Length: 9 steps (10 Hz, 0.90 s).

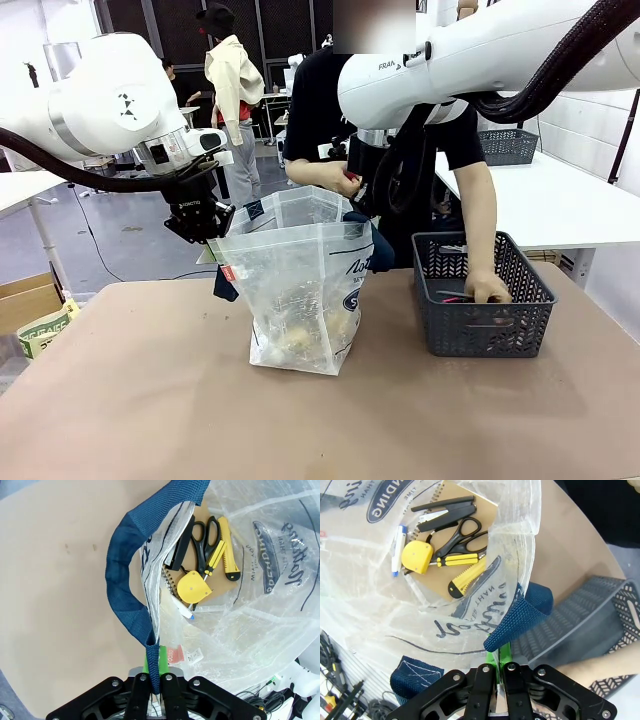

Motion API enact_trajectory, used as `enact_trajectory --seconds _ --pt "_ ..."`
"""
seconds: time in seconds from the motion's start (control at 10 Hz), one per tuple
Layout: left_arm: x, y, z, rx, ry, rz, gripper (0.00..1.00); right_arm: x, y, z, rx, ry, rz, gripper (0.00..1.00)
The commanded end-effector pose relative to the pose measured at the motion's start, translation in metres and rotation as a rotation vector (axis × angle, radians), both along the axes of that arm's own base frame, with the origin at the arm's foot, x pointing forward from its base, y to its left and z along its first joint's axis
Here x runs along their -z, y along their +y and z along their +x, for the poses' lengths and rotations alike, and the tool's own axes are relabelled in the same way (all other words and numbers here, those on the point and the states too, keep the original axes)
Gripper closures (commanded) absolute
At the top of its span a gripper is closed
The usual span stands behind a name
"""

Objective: Transfer purchased items from the store into the shopping bag.
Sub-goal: Move the Reusable shopping bag to the right side of the table.

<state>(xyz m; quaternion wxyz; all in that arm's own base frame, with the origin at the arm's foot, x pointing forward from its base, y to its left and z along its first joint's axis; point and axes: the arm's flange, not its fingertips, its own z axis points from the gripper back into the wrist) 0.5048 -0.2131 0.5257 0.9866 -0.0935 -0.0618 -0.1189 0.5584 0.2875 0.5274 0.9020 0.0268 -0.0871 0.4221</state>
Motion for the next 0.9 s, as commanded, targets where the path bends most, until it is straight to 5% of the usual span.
enact_trajectory --seconds 0.0,0.8 --pt "0.0002 0.0012 0.0005 -0.004 0.000 -0.001 1.00 0.0023 -0.0018 0.0003 0.002 0.003 -0.003 1.00" --pt "0.0002 0.0012 0.0005 -0.004 0.000 -0.001 1.00 0.0023 -0.0018 0.0003 0.002 0.003 -0.003 1.00"
